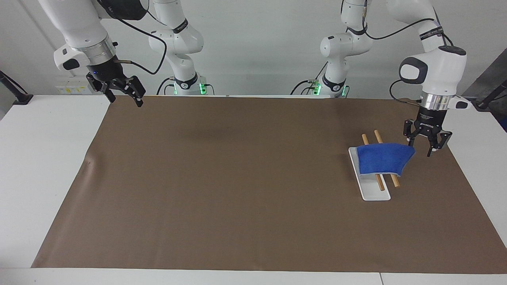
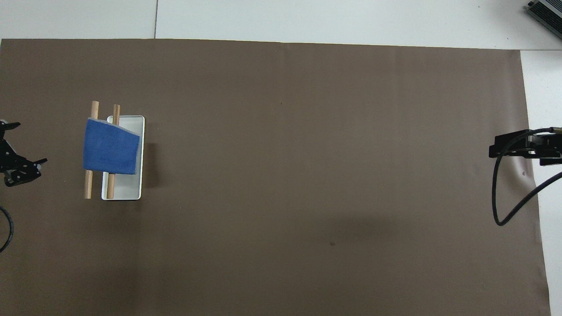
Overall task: Right arm passes towel to left arm to hang
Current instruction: 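Release the towel and move the left gripper back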
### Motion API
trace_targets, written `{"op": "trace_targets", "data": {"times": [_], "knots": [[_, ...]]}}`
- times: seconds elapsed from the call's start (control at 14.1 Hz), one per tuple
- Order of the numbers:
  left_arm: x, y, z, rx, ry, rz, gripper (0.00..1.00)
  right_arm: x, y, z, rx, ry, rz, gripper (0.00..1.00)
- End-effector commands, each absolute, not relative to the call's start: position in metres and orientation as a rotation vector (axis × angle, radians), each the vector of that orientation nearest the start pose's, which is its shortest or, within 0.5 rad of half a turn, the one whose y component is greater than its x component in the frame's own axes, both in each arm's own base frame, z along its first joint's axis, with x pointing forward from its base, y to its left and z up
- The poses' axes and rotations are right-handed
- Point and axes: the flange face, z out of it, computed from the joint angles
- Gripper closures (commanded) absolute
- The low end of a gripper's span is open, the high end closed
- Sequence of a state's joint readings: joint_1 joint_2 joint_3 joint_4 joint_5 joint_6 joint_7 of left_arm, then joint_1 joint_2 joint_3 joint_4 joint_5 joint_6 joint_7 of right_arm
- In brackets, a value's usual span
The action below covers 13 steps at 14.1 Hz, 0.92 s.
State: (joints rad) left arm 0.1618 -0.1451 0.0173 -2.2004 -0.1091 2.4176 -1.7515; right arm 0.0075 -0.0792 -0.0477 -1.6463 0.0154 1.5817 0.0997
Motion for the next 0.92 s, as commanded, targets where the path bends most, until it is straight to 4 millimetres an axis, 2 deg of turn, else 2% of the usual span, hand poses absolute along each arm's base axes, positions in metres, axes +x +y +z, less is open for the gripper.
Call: {"op": "trace_targets", "data": {"times": [0.0,0.21,0.42,0.64,0.71,0.85], "knots": [[0.526,0.088,0.502,1.685,2.356,0.252,0.00,0.524,-0.021,0.629,-3.111,0.158,-0.024,0.00],[0.535,0.044,0.511,2.011,2.149,0.299,0.00,0.520,-0.021,0.626,-3.111,0.156,-0.014,0.00],[0.533,-0.027,0.512,2.474,1.703,0.325,0.00,0.520,-0.022,0.624,-3.114,0.156,-0.007,0.00],[0.525,-0.087,0.519,2.854,1.102,0.329,0.00,0.519,-0.022,0.624,-3.118,0.158,-0.007,0.00],[0.524,-0.097,0.527,2.920,0.938,0.339,0.00,0.519,-0.023,0.625,-3.137,0.156,-0.009,0.00],[0.525,-0.103,0.545,3.011,0.670,0.349,0.00,0.520,-0.024,0.624,-3.143,0.158,-0.010,0.00]]}}
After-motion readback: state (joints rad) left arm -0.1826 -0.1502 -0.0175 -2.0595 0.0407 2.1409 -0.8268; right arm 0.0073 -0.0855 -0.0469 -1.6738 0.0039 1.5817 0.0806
